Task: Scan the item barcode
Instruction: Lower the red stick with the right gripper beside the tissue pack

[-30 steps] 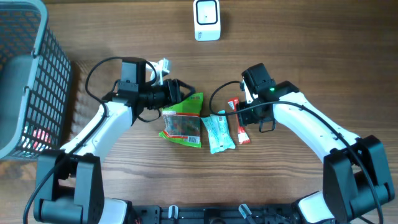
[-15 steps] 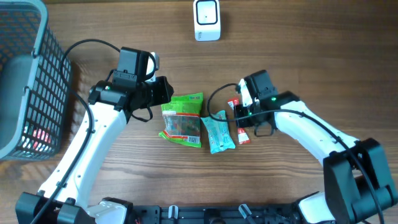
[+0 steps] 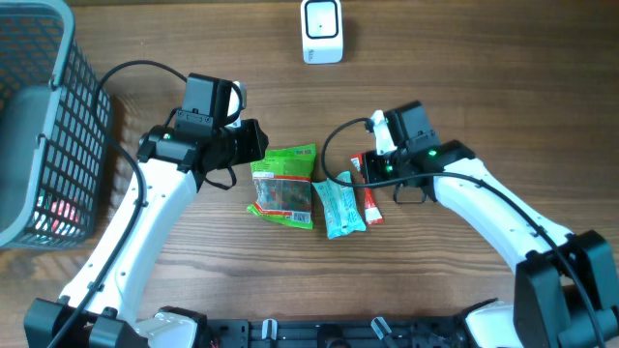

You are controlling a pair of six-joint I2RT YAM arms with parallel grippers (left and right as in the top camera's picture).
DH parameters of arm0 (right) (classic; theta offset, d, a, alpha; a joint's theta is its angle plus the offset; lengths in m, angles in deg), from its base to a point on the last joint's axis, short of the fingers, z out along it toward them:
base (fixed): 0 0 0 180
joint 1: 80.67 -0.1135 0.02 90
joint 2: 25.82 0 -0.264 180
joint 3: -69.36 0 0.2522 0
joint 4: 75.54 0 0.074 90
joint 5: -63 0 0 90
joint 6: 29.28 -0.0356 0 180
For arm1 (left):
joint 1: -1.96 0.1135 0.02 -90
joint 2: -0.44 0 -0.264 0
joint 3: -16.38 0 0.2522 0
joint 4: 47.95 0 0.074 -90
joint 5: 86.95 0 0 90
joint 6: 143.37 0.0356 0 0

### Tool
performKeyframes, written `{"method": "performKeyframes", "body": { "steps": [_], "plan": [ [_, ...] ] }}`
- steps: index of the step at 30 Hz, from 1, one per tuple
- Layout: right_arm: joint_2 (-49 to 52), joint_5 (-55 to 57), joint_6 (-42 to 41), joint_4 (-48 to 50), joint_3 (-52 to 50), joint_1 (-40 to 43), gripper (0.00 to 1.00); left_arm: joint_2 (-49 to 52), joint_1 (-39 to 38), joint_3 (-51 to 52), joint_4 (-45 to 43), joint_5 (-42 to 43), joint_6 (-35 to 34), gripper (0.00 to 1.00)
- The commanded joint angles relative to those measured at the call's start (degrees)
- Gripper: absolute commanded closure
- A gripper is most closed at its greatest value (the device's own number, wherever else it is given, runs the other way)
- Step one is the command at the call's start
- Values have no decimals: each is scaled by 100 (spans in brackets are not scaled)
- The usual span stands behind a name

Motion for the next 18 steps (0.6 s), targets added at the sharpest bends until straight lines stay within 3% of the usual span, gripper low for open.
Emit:
{"method": "performKeyframes", "body": {
  "steps": [1,6,8,11,18],
  "plan": [
    [66,-734,391,-50,33,26,91,39,-15,-9,15,-96,87,66],
    [876,-850,590,151,26,221,96,39,-15,-9,61,-94,87,65],
    [1082,-2946,1652,330,26,702,96,39,-15,-2,136,-101,90,65],
    [1047,-4306,1705,380,39,1351,95,39,-15,-2,120,-184,87,65],
    [1248,-3897,1720,284,-13,1449,95,39,-15,-2,122,-245,87,65]
  ]
}}
